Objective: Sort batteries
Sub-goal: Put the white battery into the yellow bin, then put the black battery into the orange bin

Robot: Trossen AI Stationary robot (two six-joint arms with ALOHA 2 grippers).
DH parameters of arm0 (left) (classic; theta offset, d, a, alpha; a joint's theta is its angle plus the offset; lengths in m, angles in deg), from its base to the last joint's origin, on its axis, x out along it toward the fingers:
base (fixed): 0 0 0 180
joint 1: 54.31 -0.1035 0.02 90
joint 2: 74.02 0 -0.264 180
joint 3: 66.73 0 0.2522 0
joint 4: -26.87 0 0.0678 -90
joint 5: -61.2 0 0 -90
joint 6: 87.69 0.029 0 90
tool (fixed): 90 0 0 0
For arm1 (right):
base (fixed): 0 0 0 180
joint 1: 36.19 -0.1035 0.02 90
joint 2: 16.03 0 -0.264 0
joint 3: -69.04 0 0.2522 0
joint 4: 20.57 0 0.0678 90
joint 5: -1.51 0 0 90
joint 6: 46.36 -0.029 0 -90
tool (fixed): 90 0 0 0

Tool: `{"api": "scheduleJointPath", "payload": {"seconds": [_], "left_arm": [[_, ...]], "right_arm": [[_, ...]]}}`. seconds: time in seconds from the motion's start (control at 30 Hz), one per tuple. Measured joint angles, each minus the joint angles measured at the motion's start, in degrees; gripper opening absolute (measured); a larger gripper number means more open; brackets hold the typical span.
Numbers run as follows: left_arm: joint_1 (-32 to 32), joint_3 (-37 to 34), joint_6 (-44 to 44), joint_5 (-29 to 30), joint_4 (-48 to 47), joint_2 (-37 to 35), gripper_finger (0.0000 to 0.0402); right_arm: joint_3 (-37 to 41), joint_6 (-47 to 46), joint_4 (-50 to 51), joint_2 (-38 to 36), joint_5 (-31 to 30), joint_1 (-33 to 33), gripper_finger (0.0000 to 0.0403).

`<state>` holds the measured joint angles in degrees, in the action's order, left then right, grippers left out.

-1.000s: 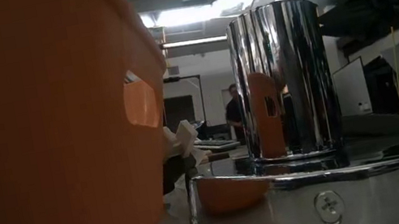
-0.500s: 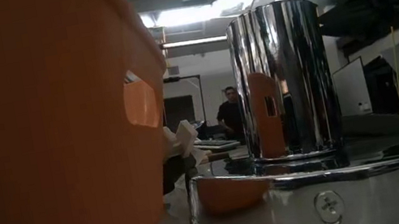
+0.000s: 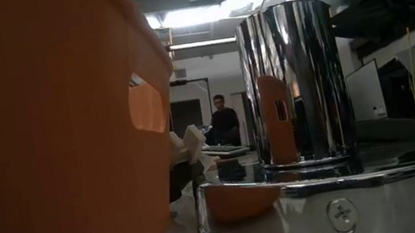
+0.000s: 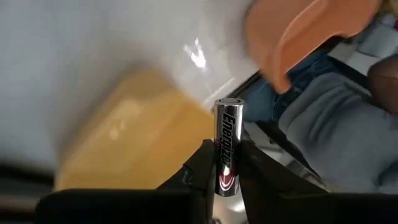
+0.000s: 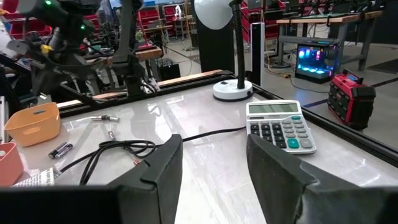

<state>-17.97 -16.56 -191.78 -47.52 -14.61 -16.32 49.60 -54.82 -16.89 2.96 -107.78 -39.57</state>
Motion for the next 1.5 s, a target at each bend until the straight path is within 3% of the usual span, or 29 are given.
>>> {"api": "scheduleJointPath", "payload": {"seconds": [0.33,0.83,1.03,1.27,1.5], "left_arm": [[13.6,0.0,-26.4,-0.1,3.3,3.3,0.0055],[13.9,0.0,-23.6,-0.2,3.6,9.3,0.0104],[13.9,0.0,-18.6,0.5,9.0,9.0,0.0097],[13.9,0.0,-6.2,17.3,10.9,9.0,0.008],[13.0,0.0,2.5,29.5,10.8,9.0,0.0083]], "right_arm": [[0.0,0.0,0.0,0.0,2.0,0.0,0.0172],[0.0,0.0,0.0,0.0,2.0,0.0,0.0172],[0.0,2.0,-4.1,0.4,3.6,0.0,0.0172],[-2.4,5.9,-10.8,8.8,7.3,0.0,0.0172],[-14.0,9.2,-6.7,26.5,10.0,0.0,0.0172]]}}
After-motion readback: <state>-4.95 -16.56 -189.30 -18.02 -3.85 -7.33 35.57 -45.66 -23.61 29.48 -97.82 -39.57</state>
